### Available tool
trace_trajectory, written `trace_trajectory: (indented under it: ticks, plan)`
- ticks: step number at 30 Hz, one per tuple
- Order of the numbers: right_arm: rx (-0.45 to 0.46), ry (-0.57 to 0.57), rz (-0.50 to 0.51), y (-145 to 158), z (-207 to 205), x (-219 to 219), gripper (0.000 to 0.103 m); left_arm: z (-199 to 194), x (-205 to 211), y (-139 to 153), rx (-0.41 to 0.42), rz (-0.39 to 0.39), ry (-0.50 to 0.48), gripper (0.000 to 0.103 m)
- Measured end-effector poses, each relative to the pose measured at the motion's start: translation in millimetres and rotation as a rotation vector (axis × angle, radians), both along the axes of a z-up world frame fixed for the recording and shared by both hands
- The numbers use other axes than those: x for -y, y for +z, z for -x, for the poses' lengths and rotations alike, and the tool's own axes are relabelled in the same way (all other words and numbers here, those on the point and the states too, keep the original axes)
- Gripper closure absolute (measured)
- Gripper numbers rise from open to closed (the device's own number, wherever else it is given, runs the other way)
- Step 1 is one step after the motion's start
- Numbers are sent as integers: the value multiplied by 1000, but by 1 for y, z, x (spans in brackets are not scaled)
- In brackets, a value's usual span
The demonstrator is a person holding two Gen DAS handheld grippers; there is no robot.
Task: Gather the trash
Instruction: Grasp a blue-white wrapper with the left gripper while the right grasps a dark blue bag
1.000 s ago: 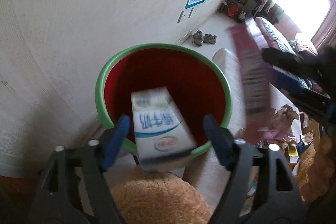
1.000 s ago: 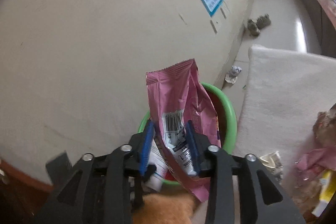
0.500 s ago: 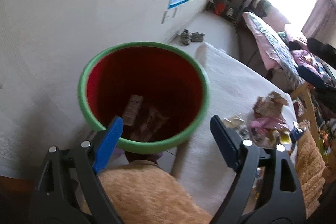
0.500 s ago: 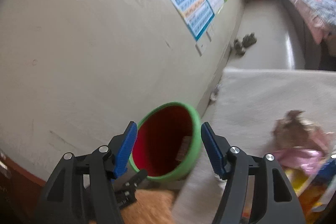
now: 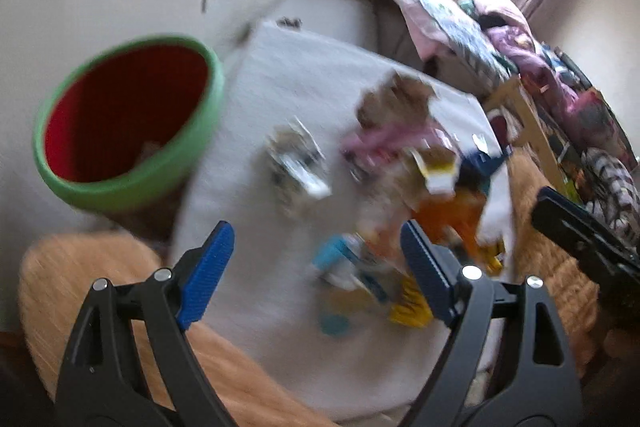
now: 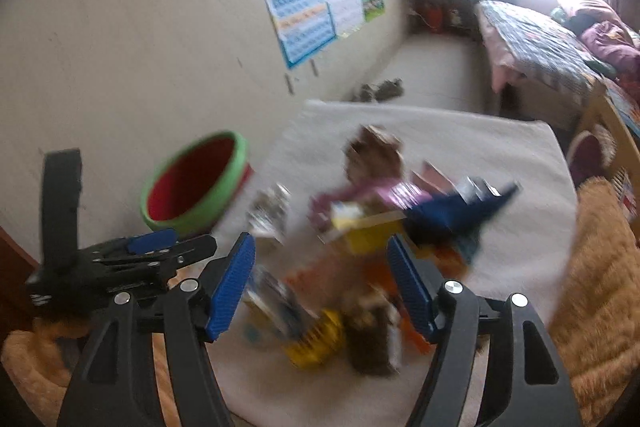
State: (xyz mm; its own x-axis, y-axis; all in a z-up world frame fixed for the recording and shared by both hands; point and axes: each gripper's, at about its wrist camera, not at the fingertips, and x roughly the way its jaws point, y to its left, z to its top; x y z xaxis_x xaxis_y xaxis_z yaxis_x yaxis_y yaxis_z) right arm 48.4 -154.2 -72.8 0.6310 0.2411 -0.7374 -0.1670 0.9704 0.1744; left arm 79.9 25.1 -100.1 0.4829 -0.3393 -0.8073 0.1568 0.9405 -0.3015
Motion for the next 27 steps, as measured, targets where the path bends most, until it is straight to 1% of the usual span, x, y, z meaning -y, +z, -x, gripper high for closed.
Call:
trace_trajectory:
  ticks: [3, 5, 8, 12, 14, 16, 17, 19, 20, 24, 27]
  plan:
    - [-9, -48, -18, 0, -1, 15, 37, 6, 20, -15, -85, 27, -17, 19]
    - [-6, -73, -36, 0, -1, 22, 37, 6, 30, -29, -141, 16, -17, 19]
    - [-8, -72, -26, -1, -1, 22, 37, 0, 39, -44, -197, -43, 20, 19]
    - [-25, -58, -7, -6, -3, 17, 37, -11, 40, -67, -296, -33, 60, 19]
    - [-38, -57, 3, -10, -4, 17, 37, -17, 39, -75, -317, -25, 81, 20]
    - [-54, -63, 5, -13, -6, 19, 36, -18, 38, -73, -293, -26, 99, 32]
    - [-61, -68, 2, -15, -6, 20, 36, -18, 39, -74, -291, -25, 90, 44]
    - [-76, -85, -17, -18, -7, 26, 36, -18, 41, -74, -285, -24, 73, 56]
    - [-81, -94, -23, -19, -7, 28, 36, -18, 42, -75, -294, -5, 57, 67]
    - [-100, -127, -32, -23, -8, 38, 36, -18, 39, -76, -294, 29, 45, 71]
    - [-120, -153, -57, -27, -10, 47, 36, -15, 36, -71, -264, 42, 47, 72]
